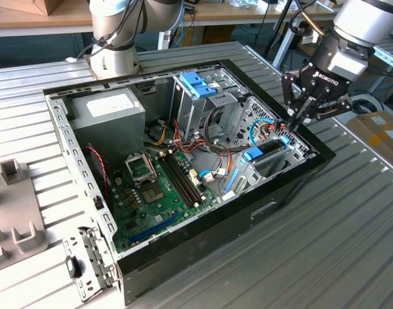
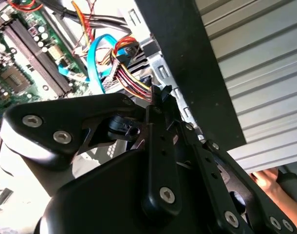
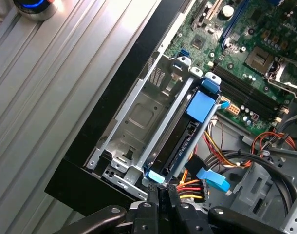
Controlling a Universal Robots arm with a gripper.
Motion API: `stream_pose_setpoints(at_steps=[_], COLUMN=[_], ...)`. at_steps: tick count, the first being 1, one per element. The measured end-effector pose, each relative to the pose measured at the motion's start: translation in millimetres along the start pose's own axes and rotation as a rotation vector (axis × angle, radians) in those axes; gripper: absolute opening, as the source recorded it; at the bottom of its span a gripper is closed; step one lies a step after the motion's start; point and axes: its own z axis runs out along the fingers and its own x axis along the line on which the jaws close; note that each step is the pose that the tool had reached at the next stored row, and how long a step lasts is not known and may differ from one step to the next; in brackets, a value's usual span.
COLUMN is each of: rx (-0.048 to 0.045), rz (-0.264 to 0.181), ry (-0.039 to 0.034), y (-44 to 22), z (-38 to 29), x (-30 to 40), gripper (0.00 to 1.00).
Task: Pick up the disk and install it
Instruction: 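Insert the first disk wire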
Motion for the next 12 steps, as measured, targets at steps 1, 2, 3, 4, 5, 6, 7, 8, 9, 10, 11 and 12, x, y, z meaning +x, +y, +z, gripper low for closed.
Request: stream_pose_setpoints(at_steps=[1,2,3,4,5,6,7,8,9,10,11,12], rx=[0.0069,0.0127,0.0197,0.0200,0.0201,0.0201,0.0202,0.0201,0.0204,0.0205,0.0206,0.0209], rz=[0.000,0.000,0.000,0.000,0.000,0.000,0.000,0.001,0.013,0.021,0.031,0.044], ry=[0.0039,0.0070,0.0102,0.0102,0.0103,0.0102,0.0102,0.0103,0.0098,0.0093,0.0089,0.0082], y=[0.1,0.1,0.1,0.0,0.1,0.1,0.1,0.1,0.1,0.1,0.1,0.1], z=[0.2,0.2,0.2,0.2,0.2,0.2,0.3,0.2,0.3,0.3,0.4,0.5], x=[0.0,0.0,0.0,0.0,-0.1,-0.1,-0.1,-0.1,-0.1,-0.1,-0.1,-0.1], gripper=[0.19,0.19,0.19,0.19,0.19,0.19,0.19,0.19,0.19,0.19,0.19,0.19])
